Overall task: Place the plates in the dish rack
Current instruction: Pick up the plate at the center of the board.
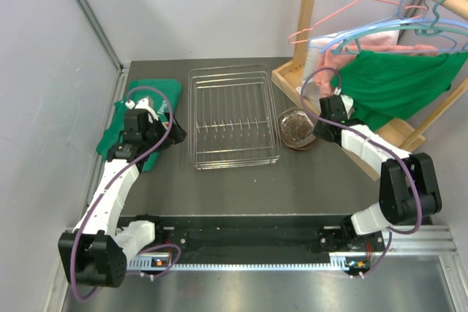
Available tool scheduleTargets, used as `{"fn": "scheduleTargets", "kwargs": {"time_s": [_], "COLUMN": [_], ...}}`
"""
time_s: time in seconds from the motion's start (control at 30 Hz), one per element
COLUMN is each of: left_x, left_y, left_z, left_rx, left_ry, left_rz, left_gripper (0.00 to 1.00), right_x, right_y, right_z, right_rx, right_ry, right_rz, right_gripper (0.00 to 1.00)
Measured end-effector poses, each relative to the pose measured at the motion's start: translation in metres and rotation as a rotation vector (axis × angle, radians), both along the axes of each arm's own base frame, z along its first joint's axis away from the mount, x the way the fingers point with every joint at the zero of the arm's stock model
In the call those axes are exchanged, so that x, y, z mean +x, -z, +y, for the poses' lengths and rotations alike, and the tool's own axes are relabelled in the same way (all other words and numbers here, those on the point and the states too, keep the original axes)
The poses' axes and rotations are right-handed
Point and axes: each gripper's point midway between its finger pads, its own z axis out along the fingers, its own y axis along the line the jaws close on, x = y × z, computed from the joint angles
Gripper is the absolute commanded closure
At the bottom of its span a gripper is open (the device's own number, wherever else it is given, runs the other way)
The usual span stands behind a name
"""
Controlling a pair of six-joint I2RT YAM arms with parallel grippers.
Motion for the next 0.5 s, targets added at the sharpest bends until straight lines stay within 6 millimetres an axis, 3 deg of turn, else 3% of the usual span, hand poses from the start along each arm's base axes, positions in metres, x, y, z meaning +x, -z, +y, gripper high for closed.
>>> {"fn": "scheduleTargets", "kwargs": {"time_s": [0.07, 0.5], "left_x": [-0.0002, -0.0006], "left_y": [0.0005, 0.0010], "left_z": [0.0000, 0.0004], "left_rx": [0.000, 0.006], "left_ry": [0.000, 0.004], "left_rz": [0.001, 0.002], "left_gripper": [0.01, 0.01], "right_x": [-0.0015, -0.0053], "right_y": [0.0023, 0.0016], "right_z": [-0.0007, 0.0016], "right_rx": [-0.007, -0.021], "right_ry": [-0.003, -0.026], "right_rz": [0.010, 0.019], "right_gripper": [0.80, 0.92]}}
